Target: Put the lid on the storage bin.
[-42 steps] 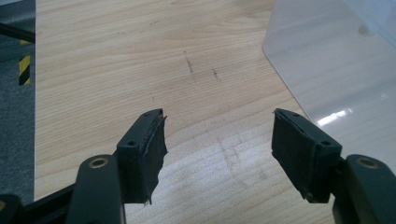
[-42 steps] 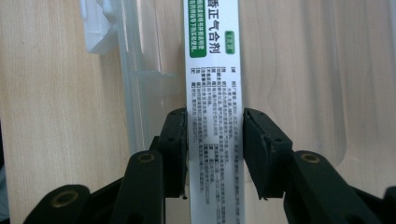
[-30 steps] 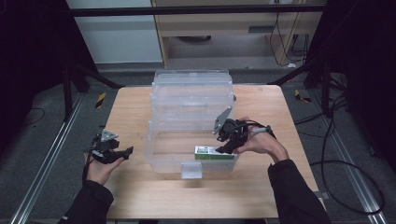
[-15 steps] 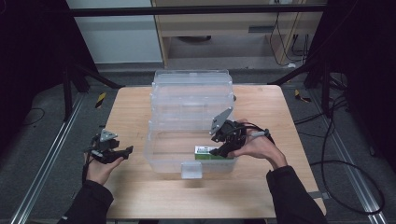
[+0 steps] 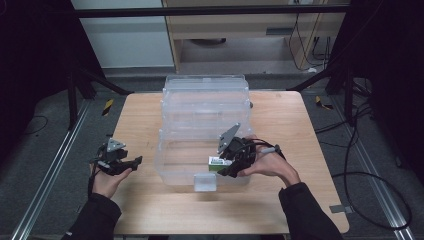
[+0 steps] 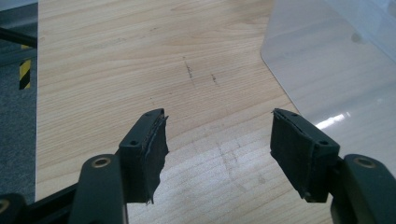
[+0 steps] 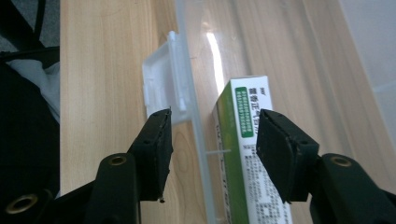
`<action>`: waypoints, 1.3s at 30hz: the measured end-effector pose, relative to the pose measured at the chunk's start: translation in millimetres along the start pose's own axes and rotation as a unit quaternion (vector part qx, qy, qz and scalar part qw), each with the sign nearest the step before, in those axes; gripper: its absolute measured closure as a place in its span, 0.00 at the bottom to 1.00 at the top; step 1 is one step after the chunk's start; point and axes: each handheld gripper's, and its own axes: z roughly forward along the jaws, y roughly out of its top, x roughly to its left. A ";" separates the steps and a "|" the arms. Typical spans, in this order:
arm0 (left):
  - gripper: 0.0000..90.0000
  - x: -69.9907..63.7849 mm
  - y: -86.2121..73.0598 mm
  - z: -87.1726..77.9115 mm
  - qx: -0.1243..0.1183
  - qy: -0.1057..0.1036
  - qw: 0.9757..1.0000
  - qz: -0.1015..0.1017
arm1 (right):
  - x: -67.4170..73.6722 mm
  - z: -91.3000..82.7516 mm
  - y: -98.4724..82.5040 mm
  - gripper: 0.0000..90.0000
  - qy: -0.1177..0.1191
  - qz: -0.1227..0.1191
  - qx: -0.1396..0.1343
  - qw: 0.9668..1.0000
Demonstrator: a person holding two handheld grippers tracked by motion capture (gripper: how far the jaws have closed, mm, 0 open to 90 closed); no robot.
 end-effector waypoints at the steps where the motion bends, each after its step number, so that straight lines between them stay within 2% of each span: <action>1: 0.39 -0.2 0.0 0.2 0.000 -0.001 1.000 0.000 | 1.0 1.5 0.2 0.50 0.002 0.003 0.002 1.000; 10: 0.40 -0.5 0.4 -1.0 -0.004 -0.001 1.000 0.001 | 6.5 17.4 2.3 0.51 0.016 -0.001 0.014 1.000; 21: 0.41 1.5 6.3 -8.6 -0.025 -0.008 1.000 0.002 | 7.6 38.3 -0.9 0.57 0.033 0.019 0.034 0.999; 29: 0.42 -0.3 19.5 -16.4 -0.046 -0.019 0.999 0.015 | 8.4 50.4 -0.9 0.62 0.049 0.023 0.042 0.998; 35: 0.42 -2.5 33.6 -26.6 -0.063 -0.033 0.997 0.039 | 7.0 53.7 -1.5 0.67 0.050 0.028 0.048 0.997; 39: 0.42 -1.6 44.3 -33.6 -0.075 -0.039 0.995 0.048 | 5.7 54.6 -0.4 0.68 0.053 0.028 0.056 0.997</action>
